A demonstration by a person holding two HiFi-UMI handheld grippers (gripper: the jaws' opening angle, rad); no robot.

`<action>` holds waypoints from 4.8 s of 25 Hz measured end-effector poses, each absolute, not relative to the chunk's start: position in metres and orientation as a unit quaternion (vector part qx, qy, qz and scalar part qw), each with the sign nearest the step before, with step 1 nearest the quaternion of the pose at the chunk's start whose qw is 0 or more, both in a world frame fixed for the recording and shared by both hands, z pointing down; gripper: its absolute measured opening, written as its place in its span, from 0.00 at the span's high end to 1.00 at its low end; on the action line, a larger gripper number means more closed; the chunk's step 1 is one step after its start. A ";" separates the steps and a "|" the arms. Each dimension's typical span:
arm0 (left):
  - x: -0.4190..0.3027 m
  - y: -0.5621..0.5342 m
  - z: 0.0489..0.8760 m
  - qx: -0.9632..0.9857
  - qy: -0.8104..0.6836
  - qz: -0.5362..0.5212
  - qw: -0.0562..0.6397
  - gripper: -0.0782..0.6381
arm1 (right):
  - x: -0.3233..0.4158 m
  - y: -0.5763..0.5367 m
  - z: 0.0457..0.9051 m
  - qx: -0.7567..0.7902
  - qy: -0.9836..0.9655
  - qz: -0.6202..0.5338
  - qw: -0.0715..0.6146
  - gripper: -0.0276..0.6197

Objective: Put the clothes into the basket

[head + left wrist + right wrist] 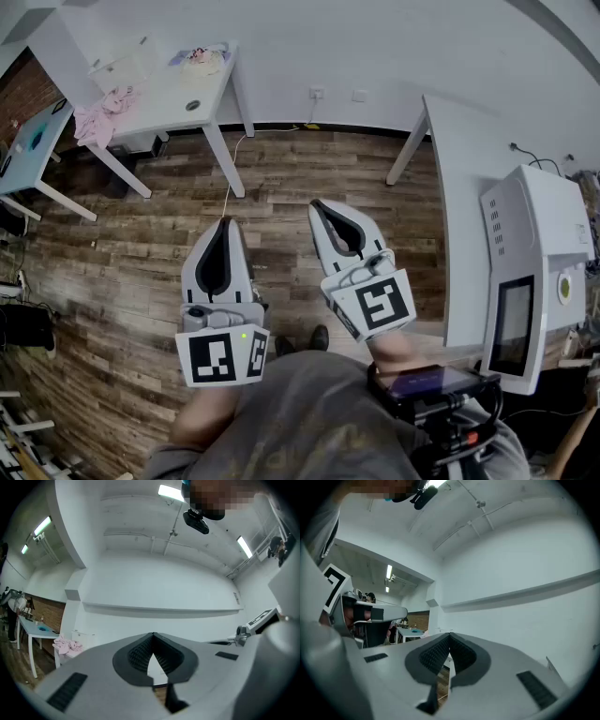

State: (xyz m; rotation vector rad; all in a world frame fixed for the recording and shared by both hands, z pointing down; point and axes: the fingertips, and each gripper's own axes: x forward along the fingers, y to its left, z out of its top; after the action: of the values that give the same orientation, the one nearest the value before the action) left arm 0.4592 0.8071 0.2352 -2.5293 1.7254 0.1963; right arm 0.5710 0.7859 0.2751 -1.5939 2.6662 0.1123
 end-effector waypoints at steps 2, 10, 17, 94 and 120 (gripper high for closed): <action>0.470 0.807 0.238 -0.825 0.561 0.061 0.037 0.88 | 0.581 0.786 0.277 -0.513 0.858 0.036 0.020 0.95; 0.494 0.802 0.245 -0.823 0.564 0.049 0.042 0.88 | 0.613 0.783 0.290 -0.514 0.857 0.020 0.026 0.94; 0.508 0.781 0.264 -0.828 0.559 0.034 0.028 0.88 | 0.624 0.762 0.306 -0.508 0.861 -0.004 0.031 0.94; 0.387 0.190 0.270 -0.703 0.710 0.030 0.024 0.88 | 0.488 0.117 0.318 -0.324 0.945 -0.029 0.020 0.94; 0.184 0.043 0.276 -0.638 0.763 0.103 0.008 0.88 | 0.298 -0.055 0.313 -0.266 0.963 0.012 -0.039 0.94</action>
State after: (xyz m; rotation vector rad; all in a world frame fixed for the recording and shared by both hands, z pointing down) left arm 0.1842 0.0434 0.2760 -1.9947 2.3853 0.3213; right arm 0.2976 -0.0552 0.3135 -0.8579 3.1023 0.0394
